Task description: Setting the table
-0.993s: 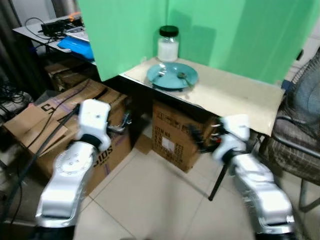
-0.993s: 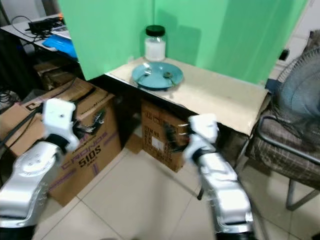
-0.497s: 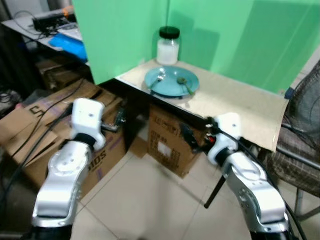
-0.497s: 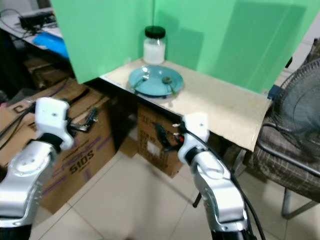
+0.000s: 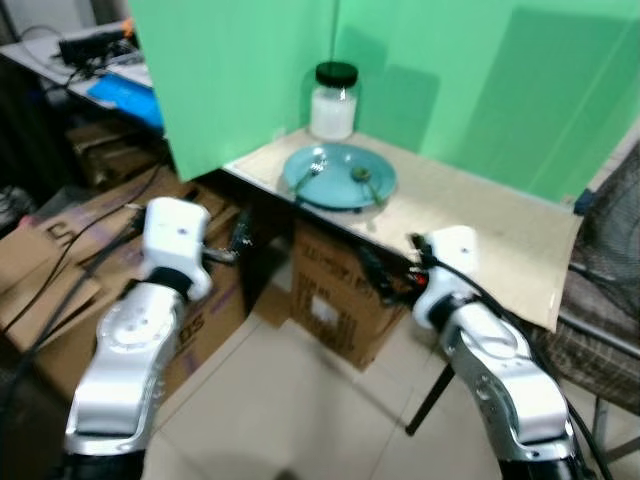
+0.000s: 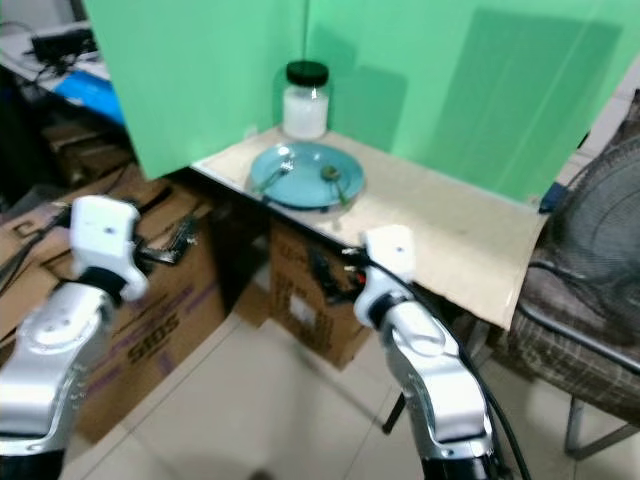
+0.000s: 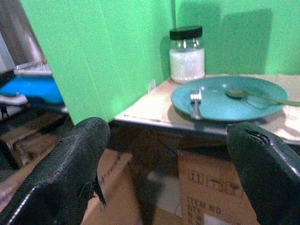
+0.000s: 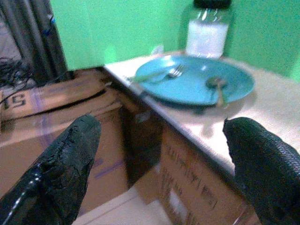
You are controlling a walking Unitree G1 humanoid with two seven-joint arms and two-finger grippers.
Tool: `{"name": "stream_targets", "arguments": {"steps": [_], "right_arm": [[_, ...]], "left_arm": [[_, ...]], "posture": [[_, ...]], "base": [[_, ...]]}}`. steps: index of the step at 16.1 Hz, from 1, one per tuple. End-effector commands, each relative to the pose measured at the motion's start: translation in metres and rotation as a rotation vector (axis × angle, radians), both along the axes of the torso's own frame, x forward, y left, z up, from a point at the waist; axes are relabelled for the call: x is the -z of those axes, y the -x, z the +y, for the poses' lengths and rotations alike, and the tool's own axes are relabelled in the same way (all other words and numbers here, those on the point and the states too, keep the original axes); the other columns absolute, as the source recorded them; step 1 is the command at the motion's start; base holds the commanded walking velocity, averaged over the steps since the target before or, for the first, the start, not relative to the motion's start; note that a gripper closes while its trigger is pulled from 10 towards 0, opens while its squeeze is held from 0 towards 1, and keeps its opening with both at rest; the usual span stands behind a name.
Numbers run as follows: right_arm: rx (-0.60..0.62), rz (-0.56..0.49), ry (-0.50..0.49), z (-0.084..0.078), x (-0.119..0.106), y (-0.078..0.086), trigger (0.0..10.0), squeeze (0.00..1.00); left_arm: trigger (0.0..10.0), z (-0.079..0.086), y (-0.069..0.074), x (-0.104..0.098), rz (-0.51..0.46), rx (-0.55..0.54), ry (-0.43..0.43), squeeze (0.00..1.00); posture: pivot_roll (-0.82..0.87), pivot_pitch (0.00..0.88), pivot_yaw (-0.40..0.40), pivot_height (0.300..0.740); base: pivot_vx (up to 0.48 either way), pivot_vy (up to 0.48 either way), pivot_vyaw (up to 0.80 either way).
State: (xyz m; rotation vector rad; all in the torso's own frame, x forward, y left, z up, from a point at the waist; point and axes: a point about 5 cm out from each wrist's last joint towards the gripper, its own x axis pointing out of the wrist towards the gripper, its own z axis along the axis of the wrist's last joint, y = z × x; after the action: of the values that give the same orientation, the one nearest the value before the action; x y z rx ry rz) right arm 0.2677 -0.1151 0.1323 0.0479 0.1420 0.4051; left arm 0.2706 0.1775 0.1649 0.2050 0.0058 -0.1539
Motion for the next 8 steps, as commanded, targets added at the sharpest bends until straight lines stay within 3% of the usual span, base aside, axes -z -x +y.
{"name": "stream_targets", "arguments": {"steps": [1, 8], "right_arm": [[0.037, -0.013, 0.015, -0.0111, -0.0017, -0.0017, 10.0, 0.00], [0.037, -0.009, 0.013, -0.0110, -0.0003, -0.0008, 10.0, 0.00]], "left_arm": [[10.0, -0.0083, -0.0007, -0.0007, -0.008, 0.027, 0.006, 0.00], [10.0, -0.0095, 0.0000, 0.0000, -0.007, 0.036, 0.000, 0.00]], "posture": [[0.12, 0.000, -0.040, 0.740], [0.11, 0.000, -0.033, 0.740]], "base": [[0.352, 0.000, 0.00], [0.349, 0.000, 0.00]]}}
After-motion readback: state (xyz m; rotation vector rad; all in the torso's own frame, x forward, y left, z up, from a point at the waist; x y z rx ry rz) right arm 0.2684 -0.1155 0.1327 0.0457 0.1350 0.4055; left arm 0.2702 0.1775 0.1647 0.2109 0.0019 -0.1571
